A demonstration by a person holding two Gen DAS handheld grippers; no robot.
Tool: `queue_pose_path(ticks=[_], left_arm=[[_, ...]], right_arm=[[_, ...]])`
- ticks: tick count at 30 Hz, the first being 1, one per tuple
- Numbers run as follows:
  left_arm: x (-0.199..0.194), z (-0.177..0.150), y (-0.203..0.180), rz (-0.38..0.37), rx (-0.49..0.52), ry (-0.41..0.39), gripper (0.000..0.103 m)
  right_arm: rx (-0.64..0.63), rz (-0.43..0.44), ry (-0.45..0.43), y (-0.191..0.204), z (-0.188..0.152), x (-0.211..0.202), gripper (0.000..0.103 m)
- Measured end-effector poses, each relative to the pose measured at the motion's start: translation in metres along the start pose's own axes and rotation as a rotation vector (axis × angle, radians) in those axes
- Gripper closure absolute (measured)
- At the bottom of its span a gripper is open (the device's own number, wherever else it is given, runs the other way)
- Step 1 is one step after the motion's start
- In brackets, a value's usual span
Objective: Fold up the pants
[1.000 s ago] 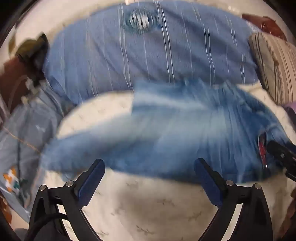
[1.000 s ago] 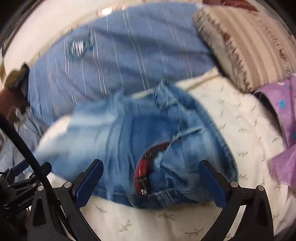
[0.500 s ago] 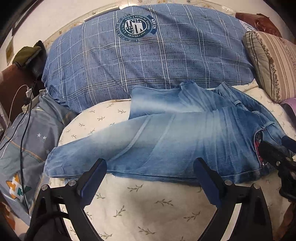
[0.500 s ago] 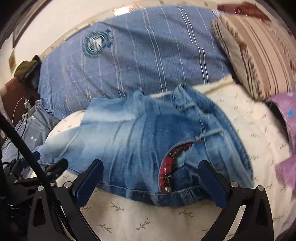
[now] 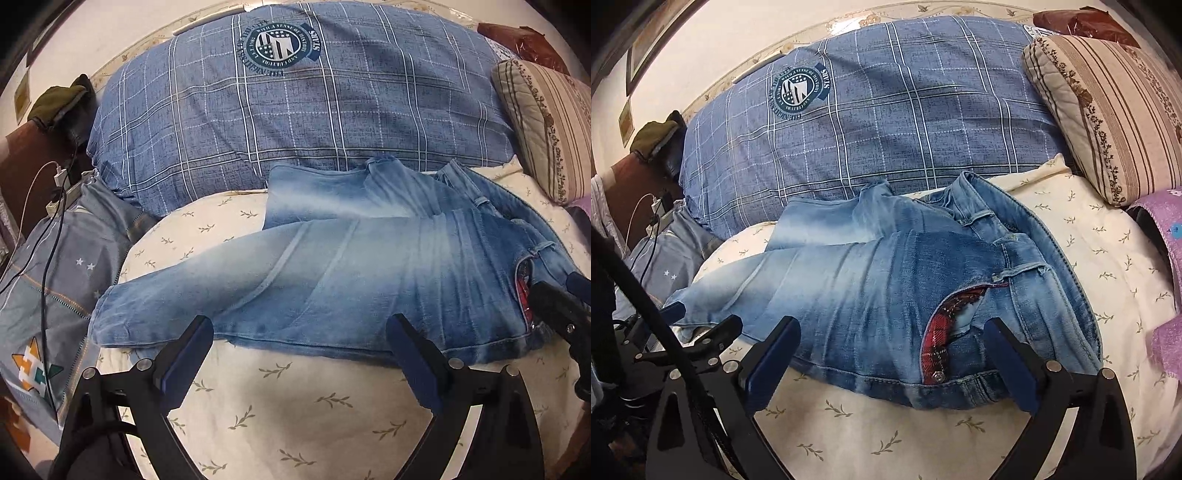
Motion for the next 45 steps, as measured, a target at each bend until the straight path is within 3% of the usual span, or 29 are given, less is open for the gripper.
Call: queue_pose_path(ticks=[10, 25, 45], left_arm=[[-0.004, -0.004, 0.0, 0.018, 0.01, -0.004, 0.007], [-0.026, -0.018, 0.011, -0.015, -0.032, -0.011, 0.007], [-0.01, -0.021, 0.004, -0.022, -0.019, 0.031, 0.007]], right_arm=[[0.009, -0.004, 0.012, -0.004, -0.004, -0.001, 0.008], [-0.001, -0.002, 0.026, 0.005, -0.023, -0.014, 0.008], [0.016, 0.013, 0.047, 0.003, -0.026, -0.007, 0.008]])
Point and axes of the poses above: each gripper's, at about its wrist camera, not at the fingertips, and x roughly the way its jaws point, y to its left, z to its top, the point moved 8 cm from there along x, roughly the way its jaws point, and after that the axes turned 10 degrees about -y, right-handed, at the moved point
